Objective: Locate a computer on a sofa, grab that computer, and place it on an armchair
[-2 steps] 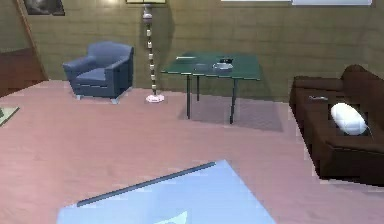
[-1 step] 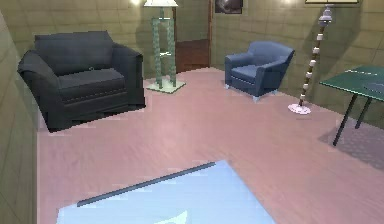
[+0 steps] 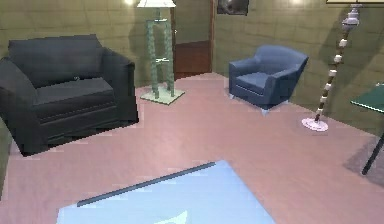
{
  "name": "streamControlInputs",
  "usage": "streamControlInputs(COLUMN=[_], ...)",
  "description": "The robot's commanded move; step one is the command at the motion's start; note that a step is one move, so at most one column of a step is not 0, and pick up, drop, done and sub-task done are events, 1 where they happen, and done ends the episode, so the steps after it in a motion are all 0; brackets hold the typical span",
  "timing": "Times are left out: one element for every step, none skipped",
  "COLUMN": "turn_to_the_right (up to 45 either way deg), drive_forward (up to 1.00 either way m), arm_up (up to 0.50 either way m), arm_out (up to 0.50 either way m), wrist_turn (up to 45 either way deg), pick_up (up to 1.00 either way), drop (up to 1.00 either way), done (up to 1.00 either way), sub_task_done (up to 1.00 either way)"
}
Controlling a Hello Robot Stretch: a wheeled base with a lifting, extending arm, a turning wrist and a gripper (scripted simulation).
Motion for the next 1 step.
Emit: streamControlInputs(turn_to_the_right=[6.0], drive_forward=[0.0], arm_up=[0.0], arm_out=[0.0], wrist_turn=[0.0], pick_up=[0.0], drop=[0.0], done=[0.0], sub_task_done=[0.0])
